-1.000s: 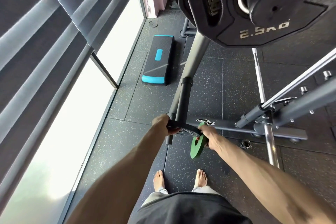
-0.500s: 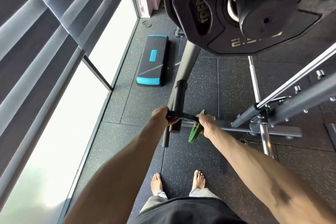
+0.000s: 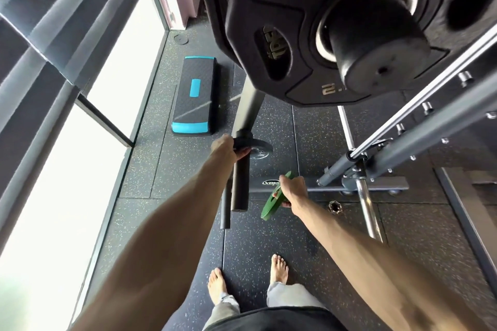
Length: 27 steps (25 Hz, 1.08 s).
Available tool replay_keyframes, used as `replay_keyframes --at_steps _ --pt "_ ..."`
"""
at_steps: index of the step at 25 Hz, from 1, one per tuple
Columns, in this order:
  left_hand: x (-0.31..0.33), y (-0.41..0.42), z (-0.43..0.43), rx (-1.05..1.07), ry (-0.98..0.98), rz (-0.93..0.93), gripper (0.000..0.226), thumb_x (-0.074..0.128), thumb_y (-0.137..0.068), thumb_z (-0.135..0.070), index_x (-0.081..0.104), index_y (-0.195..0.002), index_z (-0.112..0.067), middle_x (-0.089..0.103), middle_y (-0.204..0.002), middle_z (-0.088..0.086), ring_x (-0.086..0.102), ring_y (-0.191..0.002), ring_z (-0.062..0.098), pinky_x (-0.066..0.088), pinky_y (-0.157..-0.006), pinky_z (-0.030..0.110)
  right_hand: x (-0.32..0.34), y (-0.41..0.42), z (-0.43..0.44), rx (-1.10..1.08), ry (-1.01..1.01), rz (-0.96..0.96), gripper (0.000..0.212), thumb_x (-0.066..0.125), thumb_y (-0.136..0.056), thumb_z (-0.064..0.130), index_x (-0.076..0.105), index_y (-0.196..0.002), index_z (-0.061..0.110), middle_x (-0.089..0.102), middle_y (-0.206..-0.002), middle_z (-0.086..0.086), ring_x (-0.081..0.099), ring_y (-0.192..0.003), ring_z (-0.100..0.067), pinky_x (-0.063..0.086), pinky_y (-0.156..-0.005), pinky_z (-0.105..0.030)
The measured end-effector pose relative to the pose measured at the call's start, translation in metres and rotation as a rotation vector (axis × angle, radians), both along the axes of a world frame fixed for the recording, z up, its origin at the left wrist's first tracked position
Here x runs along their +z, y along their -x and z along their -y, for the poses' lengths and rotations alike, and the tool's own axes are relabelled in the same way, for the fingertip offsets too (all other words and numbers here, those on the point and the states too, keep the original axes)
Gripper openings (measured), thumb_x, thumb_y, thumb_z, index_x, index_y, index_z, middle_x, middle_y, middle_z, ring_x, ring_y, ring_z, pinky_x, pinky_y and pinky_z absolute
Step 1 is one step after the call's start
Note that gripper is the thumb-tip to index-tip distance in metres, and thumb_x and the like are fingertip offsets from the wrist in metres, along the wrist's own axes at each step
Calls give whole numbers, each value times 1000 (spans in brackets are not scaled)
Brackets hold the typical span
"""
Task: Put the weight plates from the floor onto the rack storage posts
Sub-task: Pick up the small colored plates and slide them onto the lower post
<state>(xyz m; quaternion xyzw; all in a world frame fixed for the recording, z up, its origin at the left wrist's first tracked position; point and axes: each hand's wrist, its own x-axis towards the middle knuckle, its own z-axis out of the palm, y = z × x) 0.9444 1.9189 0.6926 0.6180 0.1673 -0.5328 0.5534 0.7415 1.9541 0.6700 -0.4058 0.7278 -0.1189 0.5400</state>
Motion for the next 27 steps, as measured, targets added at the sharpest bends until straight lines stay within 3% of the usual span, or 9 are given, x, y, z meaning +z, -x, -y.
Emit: replay_keyframes --at_steps 3,5,9,12,16,18,20,23,27 --pt "1 13 -22 -301 -126 399 35 37 -105 -24 58 -107 4 66 -80 23 66 -59 31 61 -60 51 -6 8 -24 121 -18 -73 24 48 -99 14 62 -110 -1 60 -78 -7 58 -63 -16 50 -48 -29" --pt "-1 28 -47 -639 -162 682 29 41 -100 -19 62 -99 2 67 -77 18 71 -65 31 62 -65 50 -5 7 -36 136 -40 -78 26 50 -99 12 60 -115 -5 58 -84 -9 56 -66 -17 50 -44 -28" --pt "0 52 -97 -1544 -58 920 21 46 -99 -14 59 -95 3 63 -71 10 64 -54 22 53 -46 29 12 -9 -52 133 -88 -32 21 56 -96 6 59 -111 -8 66 -89 -18 65 -61 -23 52 -37 -28" --pt "7 56 -123 -2027 0 1038 29 54 -95 -30 64 -101 -3 68 -82 7 64 -63 19 51 -53 29 24 -19 -57 166 -114 14 22 53 -94 1 58 -112 -11 65 -86 -21 65 -60 -27 51 -37 -28" --pt "16 46 -139 -2166 -28 1205 58 62 -85 -57 59 -118 -9 71 -97 4 69 -86 23 53 -67 31 38 -29 -60 221 -111 -27 7 57 -92 -1 61 -94 -6 66 -84 -19 67 -65 -27 60 -49 -33" --pt "19 43 -155 -2148 29 1409 61 63 -88 -54 50 -124 -7 67 -104 9 66 -93 28 52 -74 36 44 -34 -63 207 -98 -2 10 56 -92 -6 57 -82 -4 62 -75 -16 65 -59 -26 58 -45 -33" --pt "16 38 -168 -2080 106 1540 50 60 -93 -36 47 -128 -3 67 -103 14 67 -91 31 56 -76 40 44 -42 -64 218 -103 24 12 55 -91 -8 58 -81 -3 63 -75 -16 67 -58 -26 58 -44 -34" --pt "23 24 -167 -2082 131 1483 37 58 -93 -21 50 -124 -2 66 -99 15 65 -79 26 56 -64 36 40 -54 -63 217 -137 54 9 55 -93 -3 63 -95 -6 68 -80 -20 70 -56 -27 58 -44 -33" --pt "33 10 -144 -2129 105 1440 25 55 -95 -11 53 -119 -4 60 -95 11 50 -56 10 34 -41 18 40 -58 -57 118 -261 110 21 46 -98 8 59 -86 -2 66 -75 -18 63 -40 -18 46 -32 -21"
